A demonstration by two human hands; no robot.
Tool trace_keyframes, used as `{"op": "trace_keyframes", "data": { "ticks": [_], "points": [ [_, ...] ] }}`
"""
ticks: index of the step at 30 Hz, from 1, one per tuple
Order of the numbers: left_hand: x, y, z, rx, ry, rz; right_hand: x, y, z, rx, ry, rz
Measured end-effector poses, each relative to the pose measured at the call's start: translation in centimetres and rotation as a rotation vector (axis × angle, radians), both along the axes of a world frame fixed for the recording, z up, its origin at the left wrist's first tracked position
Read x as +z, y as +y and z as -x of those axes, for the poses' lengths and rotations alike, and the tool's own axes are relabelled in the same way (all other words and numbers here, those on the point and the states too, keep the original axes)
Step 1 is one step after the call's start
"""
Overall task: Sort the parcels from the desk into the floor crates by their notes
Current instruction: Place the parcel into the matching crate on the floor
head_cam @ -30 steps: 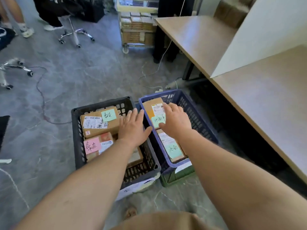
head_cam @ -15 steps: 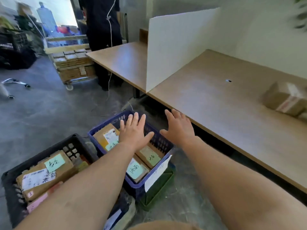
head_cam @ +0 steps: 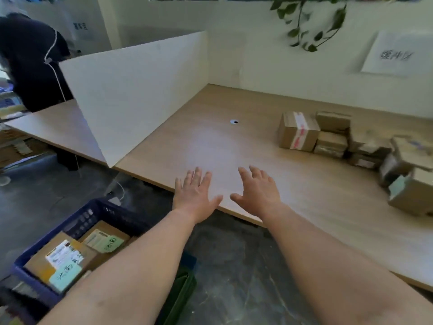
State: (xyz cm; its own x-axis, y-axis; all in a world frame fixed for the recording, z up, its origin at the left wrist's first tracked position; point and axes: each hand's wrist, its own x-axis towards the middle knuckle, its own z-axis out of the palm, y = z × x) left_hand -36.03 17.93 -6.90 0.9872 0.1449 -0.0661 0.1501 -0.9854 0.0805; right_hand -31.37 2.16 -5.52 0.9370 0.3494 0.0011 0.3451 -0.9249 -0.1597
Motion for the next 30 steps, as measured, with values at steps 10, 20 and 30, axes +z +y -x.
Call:
{"op": "trace_keyframes", "data": {
  "ticks": [10, 20, 30],
  "points": [
    [-1.6, -16.6, -9.6, -0.211, -0.012, 0.027, -0.5, -16.8, -5.9, -0.202, 0.005, 0.008],
    [-3.5, -28.2, -15.1, -0.46, 0.092, -0.019, -3.3, -28.5, -7.8, -0.45, 0.085, -0.011],
    [-4.6, -40.9, -23.6, -0.694, 0.092, 0.058, -3.3, -40.5, -11.9, -0.755, 0.106, 0.02]
  ]
}}
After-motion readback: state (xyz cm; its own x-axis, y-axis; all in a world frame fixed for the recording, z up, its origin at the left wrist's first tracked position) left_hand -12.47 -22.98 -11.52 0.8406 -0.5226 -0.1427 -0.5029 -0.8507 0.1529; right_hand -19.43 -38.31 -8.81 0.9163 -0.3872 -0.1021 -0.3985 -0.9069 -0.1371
